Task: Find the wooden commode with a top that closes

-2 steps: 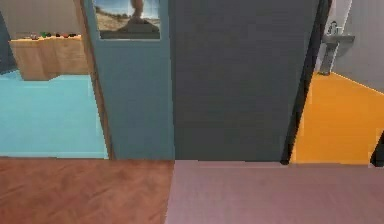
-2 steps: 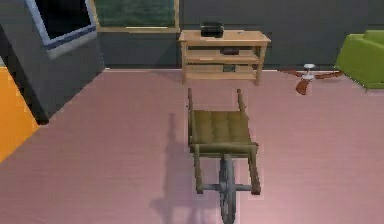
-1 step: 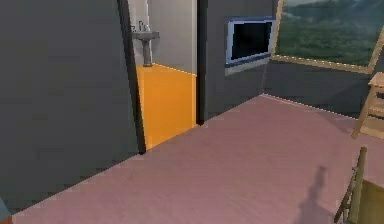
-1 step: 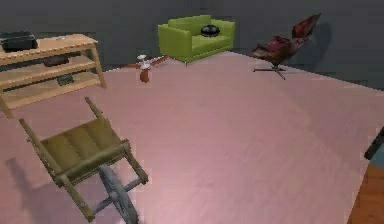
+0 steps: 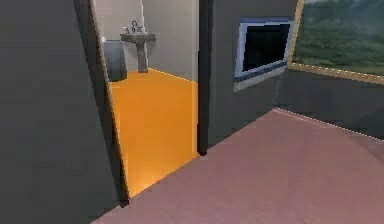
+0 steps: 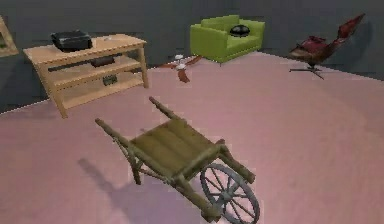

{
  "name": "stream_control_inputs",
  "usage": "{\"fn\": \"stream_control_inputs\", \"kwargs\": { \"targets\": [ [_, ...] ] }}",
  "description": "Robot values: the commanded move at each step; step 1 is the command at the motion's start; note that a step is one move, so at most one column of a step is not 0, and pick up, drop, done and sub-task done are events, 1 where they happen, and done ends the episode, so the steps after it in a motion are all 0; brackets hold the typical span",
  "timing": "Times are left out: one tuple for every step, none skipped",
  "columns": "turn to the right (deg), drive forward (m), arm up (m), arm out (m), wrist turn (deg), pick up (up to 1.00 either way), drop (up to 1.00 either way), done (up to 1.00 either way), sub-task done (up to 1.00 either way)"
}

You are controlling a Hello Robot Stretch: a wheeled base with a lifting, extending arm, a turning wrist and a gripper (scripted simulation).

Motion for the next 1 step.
{"fn": "stream_control_inputs", "kwargs": {
  "targets": [
    [9.0,0.0,0.0,0.0,0.0,0.0,0.0,0.0,0.0]
  ]
}}
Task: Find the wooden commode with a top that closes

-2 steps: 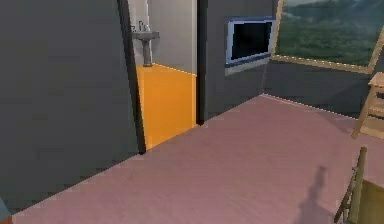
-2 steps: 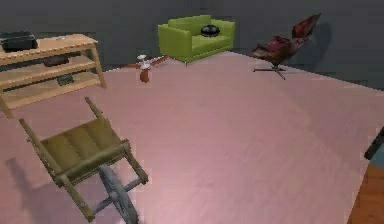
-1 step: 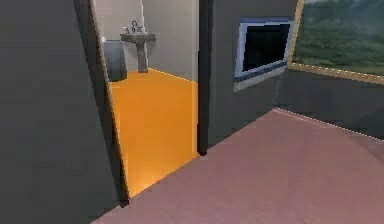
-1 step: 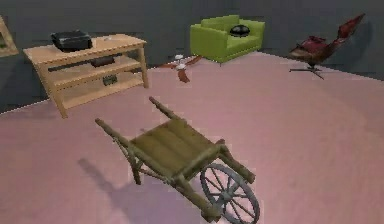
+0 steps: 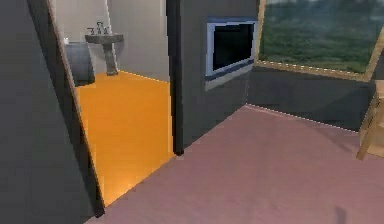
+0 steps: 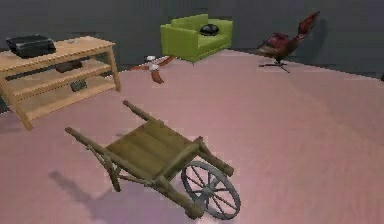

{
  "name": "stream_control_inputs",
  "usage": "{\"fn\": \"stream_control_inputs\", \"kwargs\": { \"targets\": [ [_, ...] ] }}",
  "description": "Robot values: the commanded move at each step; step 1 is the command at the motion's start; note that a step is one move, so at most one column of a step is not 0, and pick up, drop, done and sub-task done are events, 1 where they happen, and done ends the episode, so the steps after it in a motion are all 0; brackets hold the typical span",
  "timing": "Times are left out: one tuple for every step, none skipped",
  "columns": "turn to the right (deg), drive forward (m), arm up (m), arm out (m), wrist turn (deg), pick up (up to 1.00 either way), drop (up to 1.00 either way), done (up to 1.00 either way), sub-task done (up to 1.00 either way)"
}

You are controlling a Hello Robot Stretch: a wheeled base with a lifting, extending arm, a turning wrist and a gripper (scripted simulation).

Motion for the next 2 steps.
{"fn": "stream_control_inputs", "kwargs": {
  "targets": [
    [0.0,1.0,0.0,0.0,0.0,0.0,0.0,0.0,0.0],
    [9.0,0.0,0.0,0.0,0.0,0.0,0.0,0.0,0.0]
  ]
}}
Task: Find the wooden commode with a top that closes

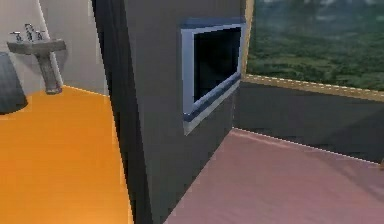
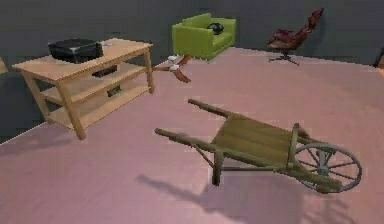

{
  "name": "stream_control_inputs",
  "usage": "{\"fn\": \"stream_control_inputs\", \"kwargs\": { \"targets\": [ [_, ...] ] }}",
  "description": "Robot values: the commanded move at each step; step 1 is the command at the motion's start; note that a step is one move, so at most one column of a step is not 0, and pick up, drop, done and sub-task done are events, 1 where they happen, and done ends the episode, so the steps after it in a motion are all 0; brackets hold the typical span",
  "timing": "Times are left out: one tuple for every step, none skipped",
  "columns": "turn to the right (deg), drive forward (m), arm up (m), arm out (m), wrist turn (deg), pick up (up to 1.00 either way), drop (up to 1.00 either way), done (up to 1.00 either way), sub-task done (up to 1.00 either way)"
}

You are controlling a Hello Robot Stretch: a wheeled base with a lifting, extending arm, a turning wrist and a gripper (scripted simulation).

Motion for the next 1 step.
{"fn": "stream_control_inputs", "kwargs": {
  "targets": [
    [0.0,0.1,0.0,0.0,0.0,0.0,0.0,0.0,0.0]
  ]
}}
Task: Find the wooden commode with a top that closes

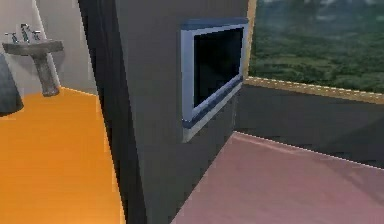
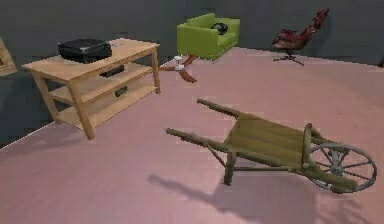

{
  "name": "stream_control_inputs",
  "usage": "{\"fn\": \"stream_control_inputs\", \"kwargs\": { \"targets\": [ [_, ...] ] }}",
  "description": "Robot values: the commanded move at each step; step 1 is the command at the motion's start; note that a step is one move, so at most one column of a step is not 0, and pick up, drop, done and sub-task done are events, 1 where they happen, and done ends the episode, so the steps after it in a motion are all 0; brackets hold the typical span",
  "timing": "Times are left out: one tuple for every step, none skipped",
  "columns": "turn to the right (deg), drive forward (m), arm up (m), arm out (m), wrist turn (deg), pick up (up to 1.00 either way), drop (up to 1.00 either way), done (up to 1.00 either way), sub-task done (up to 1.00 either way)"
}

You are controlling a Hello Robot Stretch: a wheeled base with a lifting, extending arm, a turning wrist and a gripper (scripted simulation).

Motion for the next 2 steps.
{"fn": "stream_control_inputs", "kwargs": {
  "targets": [
    [-45.0,0.0,0.0,0.0,0.0,0.0,0.0,0.0,0.0],
    [0.0,0.75,0.0,0.0,0.0,0.0,0.0,0.0,0.0]
  ]
}}
